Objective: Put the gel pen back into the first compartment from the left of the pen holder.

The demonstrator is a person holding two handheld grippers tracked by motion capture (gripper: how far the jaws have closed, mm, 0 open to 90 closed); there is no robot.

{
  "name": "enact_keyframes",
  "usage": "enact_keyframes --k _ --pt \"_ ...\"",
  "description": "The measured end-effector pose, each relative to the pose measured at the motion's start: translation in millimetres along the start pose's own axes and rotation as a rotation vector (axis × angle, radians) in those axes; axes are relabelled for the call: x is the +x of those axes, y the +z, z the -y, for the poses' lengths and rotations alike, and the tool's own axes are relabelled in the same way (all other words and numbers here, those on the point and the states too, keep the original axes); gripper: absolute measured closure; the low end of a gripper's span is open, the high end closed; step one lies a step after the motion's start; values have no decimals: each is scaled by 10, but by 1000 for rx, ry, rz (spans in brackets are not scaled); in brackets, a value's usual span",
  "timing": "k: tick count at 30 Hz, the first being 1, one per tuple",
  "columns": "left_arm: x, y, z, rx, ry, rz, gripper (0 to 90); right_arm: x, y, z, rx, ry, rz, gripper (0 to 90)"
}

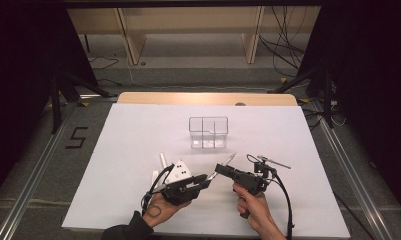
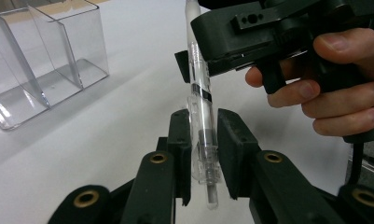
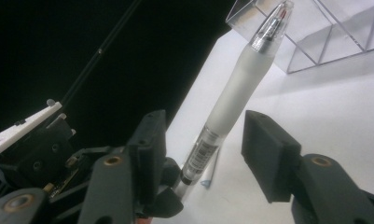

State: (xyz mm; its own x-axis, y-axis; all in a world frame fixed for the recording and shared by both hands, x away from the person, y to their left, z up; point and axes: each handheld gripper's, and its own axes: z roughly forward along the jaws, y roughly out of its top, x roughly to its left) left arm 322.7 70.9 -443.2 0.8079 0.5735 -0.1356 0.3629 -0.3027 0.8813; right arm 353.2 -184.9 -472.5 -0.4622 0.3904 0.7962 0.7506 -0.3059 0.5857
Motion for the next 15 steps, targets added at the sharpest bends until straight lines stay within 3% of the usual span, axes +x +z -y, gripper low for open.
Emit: enact_keyframes --k 15 --pt "1 0 4 -7 2 -2 752 -24 43 18 -11 53 -30 677"
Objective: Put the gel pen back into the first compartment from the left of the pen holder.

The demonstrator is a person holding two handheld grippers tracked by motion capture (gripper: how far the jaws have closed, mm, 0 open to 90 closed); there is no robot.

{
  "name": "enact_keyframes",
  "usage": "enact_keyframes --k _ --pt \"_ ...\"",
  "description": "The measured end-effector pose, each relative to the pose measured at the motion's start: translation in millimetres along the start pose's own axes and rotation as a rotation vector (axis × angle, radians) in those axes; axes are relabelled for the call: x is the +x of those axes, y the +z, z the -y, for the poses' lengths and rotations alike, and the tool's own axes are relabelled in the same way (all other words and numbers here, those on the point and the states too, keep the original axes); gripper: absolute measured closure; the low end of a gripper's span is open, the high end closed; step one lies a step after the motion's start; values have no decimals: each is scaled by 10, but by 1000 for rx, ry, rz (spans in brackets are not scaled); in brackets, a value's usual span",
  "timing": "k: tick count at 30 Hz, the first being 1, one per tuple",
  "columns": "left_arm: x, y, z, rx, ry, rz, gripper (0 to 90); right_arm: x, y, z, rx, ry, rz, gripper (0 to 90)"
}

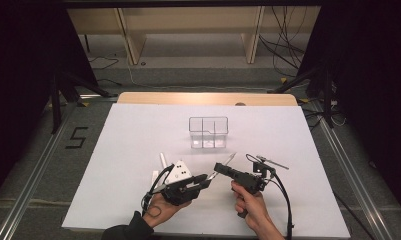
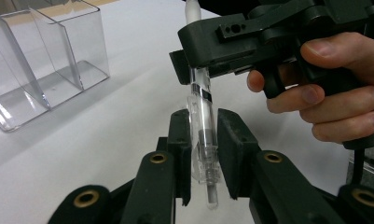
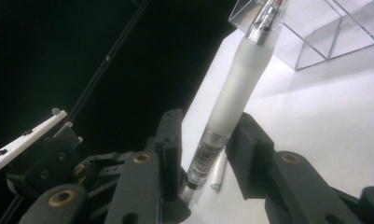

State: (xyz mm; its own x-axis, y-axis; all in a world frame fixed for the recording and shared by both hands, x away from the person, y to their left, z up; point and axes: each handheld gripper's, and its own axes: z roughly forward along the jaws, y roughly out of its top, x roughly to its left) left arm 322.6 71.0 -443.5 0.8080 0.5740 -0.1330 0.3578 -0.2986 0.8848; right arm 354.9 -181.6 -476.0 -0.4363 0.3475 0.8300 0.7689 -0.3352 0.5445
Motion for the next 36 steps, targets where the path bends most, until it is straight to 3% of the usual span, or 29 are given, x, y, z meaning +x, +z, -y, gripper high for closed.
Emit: enact_keyframes --k 8,14,16,19,21,27,36 --pt "3 20 24 -10 5 8 751 -68 -20 34 -30 85 -50 781" --pt "19 8 18 -21 -8 33 721 -29 -32 29 -40 59 -69 795" --pt "21 10 11 -16 -17 39 621 -6 -39 25 -39 40 -63 796" --pt "23 5 9 -8 -29 42 500 44 -47 10 -42 -11 -45 796" --pt "27 -6 14 -1 -28 40 441 89 -56 -10 -46 -71 -22 795" --pt "105 -58 52 0 -45 14 387 226 -99 -83 -46 -224 51 795" --pt "311 -190 116 -7 -105 -37 327 382 -73 -181 -45 -386 139 795"
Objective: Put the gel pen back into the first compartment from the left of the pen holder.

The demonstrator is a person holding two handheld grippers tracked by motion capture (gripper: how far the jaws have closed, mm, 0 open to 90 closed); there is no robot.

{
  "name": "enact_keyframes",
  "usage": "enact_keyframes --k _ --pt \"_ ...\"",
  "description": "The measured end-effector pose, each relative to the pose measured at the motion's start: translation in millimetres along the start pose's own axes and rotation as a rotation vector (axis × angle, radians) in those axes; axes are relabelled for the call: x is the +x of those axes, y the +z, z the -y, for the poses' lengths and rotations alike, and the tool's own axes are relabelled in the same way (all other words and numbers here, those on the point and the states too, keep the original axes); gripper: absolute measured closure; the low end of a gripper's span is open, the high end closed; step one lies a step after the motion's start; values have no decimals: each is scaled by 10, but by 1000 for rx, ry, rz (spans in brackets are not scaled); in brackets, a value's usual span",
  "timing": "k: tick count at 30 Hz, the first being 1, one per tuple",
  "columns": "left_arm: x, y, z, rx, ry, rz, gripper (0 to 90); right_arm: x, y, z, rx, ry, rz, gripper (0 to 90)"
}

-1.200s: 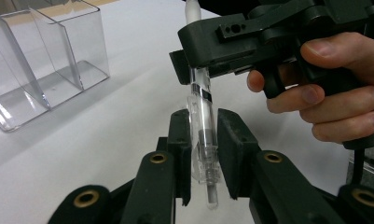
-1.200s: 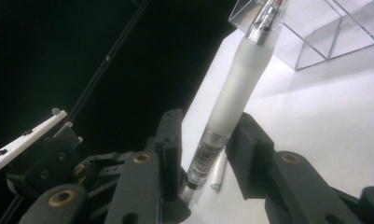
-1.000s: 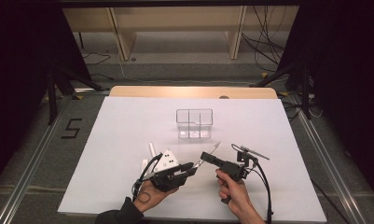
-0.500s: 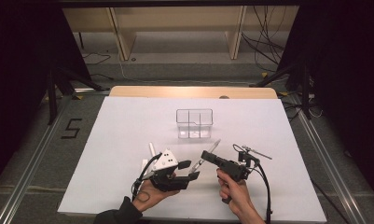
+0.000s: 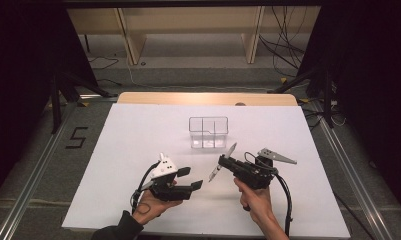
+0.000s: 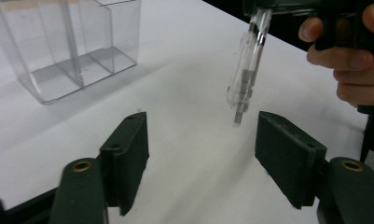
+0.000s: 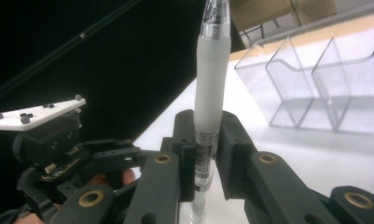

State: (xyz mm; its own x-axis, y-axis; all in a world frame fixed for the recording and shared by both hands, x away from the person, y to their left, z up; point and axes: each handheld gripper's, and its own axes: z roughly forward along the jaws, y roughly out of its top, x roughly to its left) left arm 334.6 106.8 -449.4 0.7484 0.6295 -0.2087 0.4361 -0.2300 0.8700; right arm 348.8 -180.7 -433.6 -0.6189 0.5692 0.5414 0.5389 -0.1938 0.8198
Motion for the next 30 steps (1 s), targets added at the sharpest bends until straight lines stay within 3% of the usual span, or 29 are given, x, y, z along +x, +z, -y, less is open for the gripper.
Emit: enact_keyframes --k 2,7,19,30 --pt "35 -23 10 -1 -13 -20 308 12 20 -39 -1 -40 24 795" --pt "92 -68 33 -2 -22 -63 284 18 71 -138 -7 -83 54 795" --pt "208 -158 82 12 -27 -147 239 38 203 -442 -26 -129 86 795" --pt "275 -226 116 26 -54 -198 204 105 475 -767 -31 -174 105 794"
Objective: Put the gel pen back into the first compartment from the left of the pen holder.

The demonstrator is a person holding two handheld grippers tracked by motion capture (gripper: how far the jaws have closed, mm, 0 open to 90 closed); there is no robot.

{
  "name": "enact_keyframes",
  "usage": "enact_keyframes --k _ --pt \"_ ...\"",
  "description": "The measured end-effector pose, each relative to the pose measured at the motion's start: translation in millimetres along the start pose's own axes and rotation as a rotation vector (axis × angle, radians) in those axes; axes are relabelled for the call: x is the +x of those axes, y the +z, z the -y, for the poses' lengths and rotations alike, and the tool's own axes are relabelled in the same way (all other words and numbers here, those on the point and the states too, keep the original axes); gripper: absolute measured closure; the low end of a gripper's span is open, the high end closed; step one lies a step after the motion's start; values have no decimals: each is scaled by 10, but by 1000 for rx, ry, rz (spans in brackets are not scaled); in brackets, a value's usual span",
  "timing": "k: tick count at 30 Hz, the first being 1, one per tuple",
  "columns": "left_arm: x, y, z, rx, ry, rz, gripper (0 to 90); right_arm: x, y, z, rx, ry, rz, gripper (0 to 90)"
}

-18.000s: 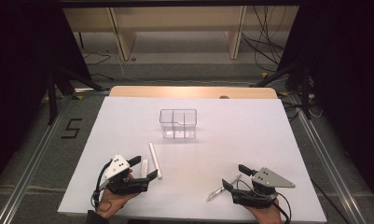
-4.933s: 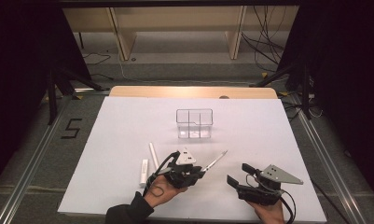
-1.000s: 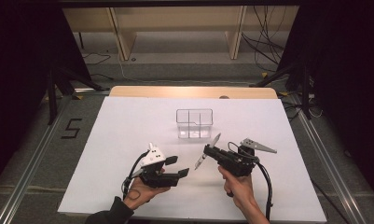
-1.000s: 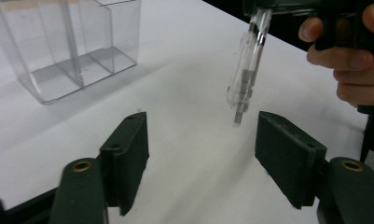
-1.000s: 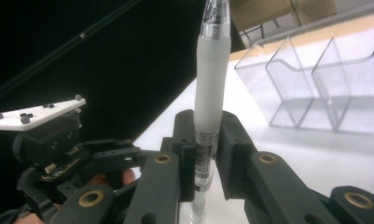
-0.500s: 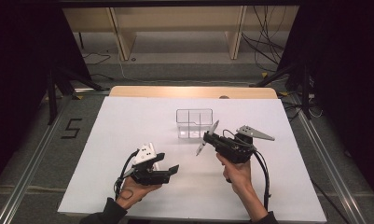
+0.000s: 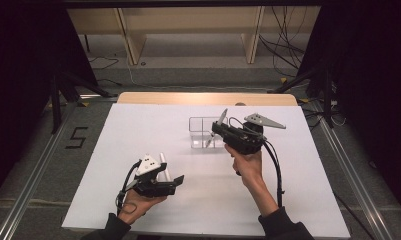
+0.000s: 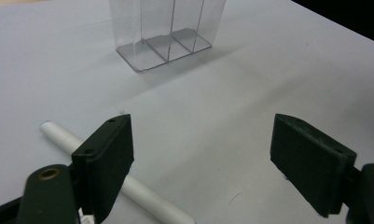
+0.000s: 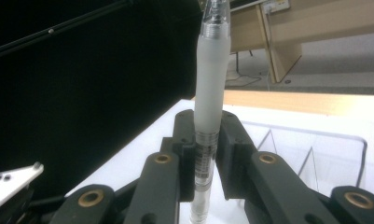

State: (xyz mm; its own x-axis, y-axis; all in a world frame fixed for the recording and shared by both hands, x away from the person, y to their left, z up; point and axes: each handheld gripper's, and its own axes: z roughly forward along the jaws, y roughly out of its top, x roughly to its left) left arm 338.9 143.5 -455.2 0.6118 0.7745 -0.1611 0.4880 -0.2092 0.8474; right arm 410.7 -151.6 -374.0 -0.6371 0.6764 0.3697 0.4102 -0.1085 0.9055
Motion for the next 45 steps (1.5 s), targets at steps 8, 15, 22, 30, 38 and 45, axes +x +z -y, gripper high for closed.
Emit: enact_keyframes --k 8,15,22,30,38,45 --pt "78 -51 30 3 -39 -48 194 -11 190 -157 5 -9 20 794" --pt "125 -90 54 3 -57 -67 191 10 355 -269 13 -26 32 794" --pt "138 -106 69 6 -72 -80 187 -22 495 -298 25 -30 71 793" --pt "146 -104 79 16 -73 -88 184 -47 660 -333 44 -50 114 792" --pt "170 -128 87 1 -80 -79 182 -101 813 -301 72 -45 148 792" --pt "225 -163 94 -38 -91 -61 180 -137 894 -256 97 -44 169 791"
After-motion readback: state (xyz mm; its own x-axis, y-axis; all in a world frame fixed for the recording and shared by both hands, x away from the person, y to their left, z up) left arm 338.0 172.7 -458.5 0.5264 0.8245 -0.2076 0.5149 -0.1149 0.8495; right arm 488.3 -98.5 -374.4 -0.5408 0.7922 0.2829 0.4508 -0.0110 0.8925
